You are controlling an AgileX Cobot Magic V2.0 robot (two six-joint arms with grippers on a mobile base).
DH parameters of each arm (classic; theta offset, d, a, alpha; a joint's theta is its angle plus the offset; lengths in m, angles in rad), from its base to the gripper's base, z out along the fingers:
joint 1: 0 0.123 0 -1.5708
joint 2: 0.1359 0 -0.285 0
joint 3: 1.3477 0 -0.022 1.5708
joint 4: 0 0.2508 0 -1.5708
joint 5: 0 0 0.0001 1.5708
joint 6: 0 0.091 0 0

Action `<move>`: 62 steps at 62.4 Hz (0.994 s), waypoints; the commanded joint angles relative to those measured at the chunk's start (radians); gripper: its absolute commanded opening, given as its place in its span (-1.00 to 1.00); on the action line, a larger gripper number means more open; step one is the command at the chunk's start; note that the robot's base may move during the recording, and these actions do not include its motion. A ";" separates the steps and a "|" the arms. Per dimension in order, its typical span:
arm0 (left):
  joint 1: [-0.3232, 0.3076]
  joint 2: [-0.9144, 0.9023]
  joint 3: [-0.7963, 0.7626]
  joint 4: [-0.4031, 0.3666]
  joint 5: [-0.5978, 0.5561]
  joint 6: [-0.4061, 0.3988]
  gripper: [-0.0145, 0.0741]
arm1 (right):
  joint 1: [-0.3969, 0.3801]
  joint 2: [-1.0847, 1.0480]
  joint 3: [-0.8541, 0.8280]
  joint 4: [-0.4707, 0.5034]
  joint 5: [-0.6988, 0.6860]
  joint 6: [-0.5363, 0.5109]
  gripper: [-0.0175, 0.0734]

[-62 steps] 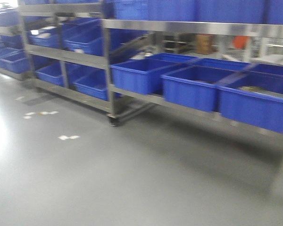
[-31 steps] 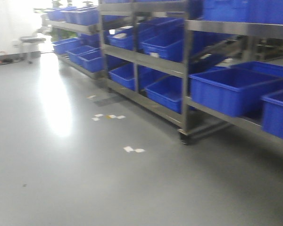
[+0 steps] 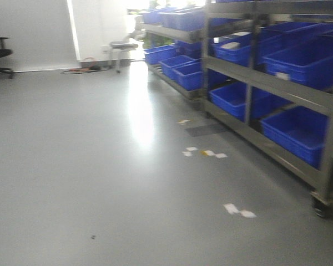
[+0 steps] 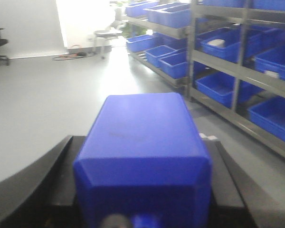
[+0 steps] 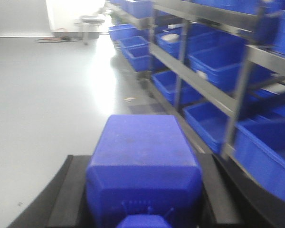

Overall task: Pick and sort blue part to right shelf
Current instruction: 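Drive the base up to the shelf rack of blue bins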

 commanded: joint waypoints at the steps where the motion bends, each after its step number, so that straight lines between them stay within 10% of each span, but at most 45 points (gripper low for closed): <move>1: 0.003 0.011 -0.036 -0.014 -0.083 -0.002 0.20 | -0.004 0.008 -0.029 -0.010 -0.090 -0.005 0.23; 62: 0.003 0.011 -0.036 -0.014 -0.083 -0.002 0.20 | -0.004 0.008 -0.029 -0.010 -0.090 -0.005 0.23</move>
